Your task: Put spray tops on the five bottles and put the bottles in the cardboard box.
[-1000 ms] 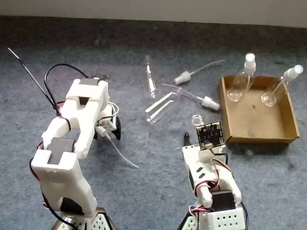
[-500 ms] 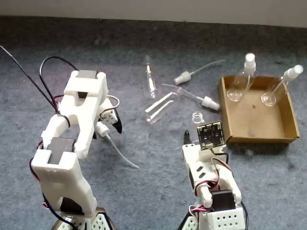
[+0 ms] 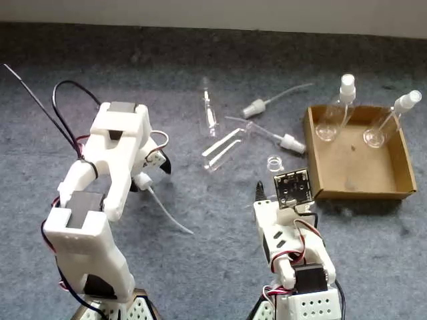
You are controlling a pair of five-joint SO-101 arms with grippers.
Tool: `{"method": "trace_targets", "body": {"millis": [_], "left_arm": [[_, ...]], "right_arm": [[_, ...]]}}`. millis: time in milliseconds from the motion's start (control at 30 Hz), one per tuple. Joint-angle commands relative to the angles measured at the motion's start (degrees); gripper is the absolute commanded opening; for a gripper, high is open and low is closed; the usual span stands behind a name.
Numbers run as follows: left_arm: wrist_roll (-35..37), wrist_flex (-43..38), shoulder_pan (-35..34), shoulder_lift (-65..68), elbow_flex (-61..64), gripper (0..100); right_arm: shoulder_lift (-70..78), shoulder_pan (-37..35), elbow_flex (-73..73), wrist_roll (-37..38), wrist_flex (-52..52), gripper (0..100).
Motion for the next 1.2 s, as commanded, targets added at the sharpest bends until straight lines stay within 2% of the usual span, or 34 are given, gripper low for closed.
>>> {"method": "trace_targets", "body": {"millis": [0,400,700,767,967,1167], "left_arm": [[0.79,-6.95,-0.92,-0.31,2.86,29],[0.88,-7.21,-1.01,-0.31,4.44,29],[0.53,-7.12,-4.88,-0.31,4.97,29],[0.53,-7.21,-4.26,-0.40,5.93,25],[0.44,-7.56,-2.07,-0.40,6.20,3],[0.44,-7.21,-1.80,-0.40,6.29,2]], "right_arm": [[-0.22,0.57,7.16,0.09,-1.63,16.6],[-0.22,0.57,7.16,0.09,-1.63,16.6],[-0.22,0.57,7.16,0.09,-1.71,16.6],[-0.22,0.57,7.16,0.09,-1.71,16.6],[-0.22,0.57,7.16,0.09,-1.71,16.6],[-0.22,0.57,7.08,0.09,-1.71,16.6]]}}
